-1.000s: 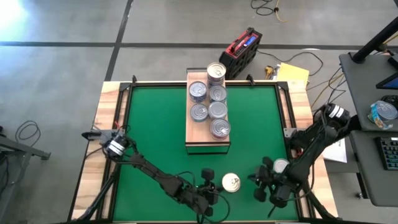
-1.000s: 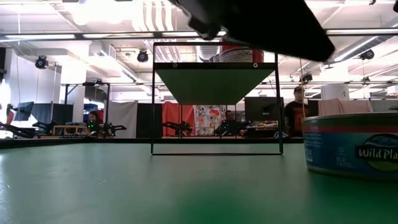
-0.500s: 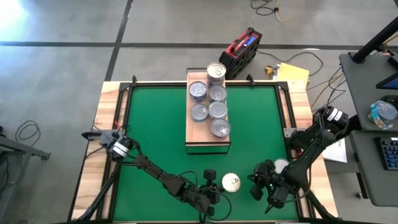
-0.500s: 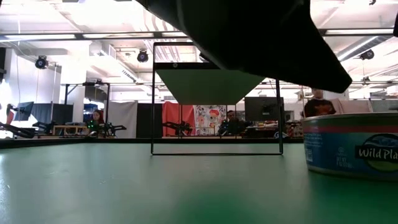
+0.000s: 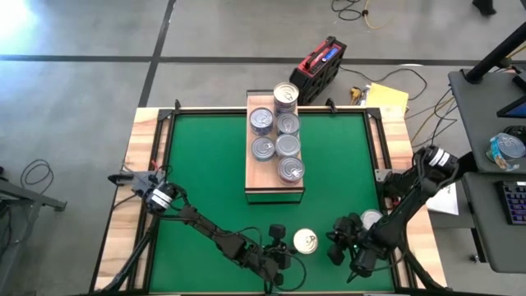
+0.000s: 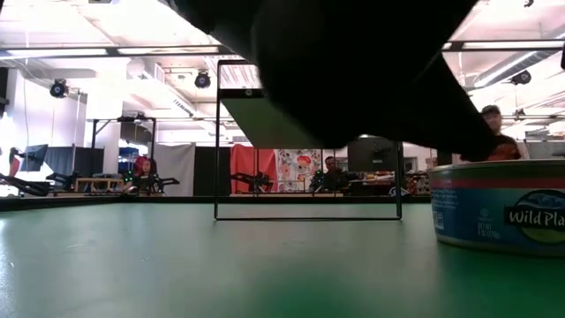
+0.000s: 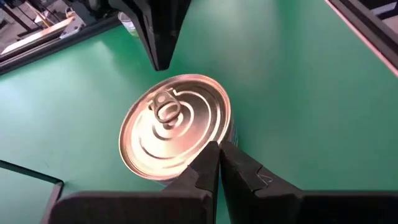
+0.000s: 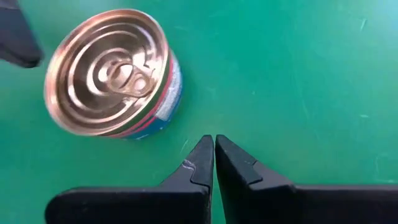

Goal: Stack canned seafood by type on shelf
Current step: Stack the dark blue tuna can on top of the dark blue can on the shelf

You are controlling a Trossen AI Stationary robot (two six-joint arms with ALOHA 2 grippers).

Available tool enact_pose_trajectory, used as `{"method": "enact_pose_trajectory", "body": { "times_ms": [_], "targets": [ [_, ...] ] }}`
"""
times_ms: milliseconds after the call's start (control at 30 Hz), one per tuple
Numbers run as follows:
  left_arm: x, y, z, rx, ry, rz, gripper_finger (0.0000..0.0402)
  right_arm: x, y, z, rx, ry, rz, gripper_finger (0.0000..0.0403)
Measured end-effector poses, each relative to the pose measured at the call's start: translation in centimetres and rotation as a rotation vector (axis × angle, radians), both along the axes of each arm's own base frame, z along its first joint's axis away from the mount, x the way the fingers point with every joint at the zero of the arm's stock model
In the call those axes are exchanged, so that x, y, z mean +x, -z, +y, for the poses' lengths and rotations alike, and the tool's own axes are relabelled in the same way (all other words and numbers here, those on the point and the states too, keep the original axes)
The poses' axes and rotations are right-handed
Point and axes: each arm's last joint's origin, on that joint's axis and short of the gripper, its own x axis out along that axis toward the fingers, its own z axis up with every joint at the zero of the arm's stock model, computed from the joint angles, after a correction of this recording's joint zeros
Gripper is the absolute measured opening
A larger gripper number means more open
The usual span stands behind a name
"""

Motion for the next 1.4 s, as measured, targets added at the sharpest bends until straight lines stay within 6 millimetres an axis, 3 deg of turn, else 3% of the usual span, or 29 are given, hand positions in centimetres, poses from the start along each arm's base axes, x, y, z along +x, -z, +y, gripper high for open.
{"method": "enact_pose_trajectory", "body": {
  "times_ms": [467,967,1133,1400],
  "targets": [
    [0.4,0.3,0.9,0.019,-0.108,-0.032,0.0000,0.8,0.8,-0.4,-0.032,0.013,0.015,0.0009],
    [0.0,0.8,1.0,0.004,-0.117,0.027,0.0000,0.5,-1.8,-0.3,0.045,-0.033,-0.056,0.0014],
    [-0.1,0.9,1.0,0.002,-0.117,0.039,0.0000,0.8,-2.5,0.1,0.086,-0.083,-0.096,0.0046],
    [-0.8,2.2,1.1,0.024,-0.103,0.136,0.0000,0.9,-2.6,0.2,0.126,-0.065,-0.104,0.0144]
  ]
}}
